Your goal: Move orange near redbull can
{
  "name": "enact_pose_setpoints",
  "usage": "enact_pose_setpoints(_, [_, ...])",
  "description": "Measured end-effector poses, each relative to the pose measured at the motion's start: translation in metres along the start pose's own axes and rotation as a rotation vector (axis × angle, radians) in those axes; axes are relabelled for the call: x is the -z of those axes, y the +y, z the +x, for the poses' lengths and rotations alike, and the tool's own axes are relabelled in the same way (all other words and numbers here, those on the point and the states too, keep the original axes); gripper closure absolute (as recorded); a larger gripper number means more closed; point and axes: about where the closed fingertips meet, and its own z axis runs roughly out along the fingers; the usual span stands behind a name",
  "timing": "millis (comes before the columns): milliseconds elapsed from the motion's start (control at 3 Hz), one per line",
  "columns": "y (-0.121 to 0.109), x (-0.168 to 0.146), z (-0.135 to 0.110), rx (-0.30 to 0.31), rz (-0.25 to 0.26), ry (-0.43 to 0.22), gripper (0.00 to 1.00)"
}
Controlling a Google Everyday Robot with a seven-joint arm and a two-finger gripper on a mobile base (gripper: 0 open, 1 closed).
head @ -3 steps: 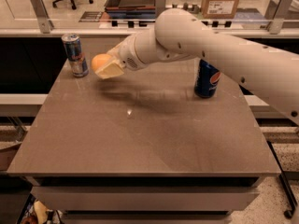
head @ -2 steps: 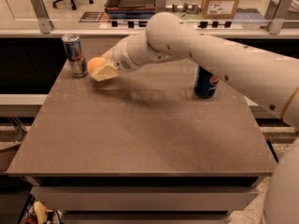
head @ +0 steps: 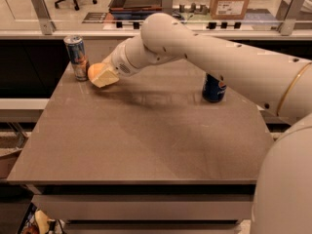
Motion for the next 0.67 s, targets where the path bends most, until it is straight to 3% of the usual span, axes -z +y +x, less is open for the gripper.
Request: enact_pose_setpoints(667, [0.0028, -0.0029, -0.0014, 0.002, -0.006, 0.0, 0.37])
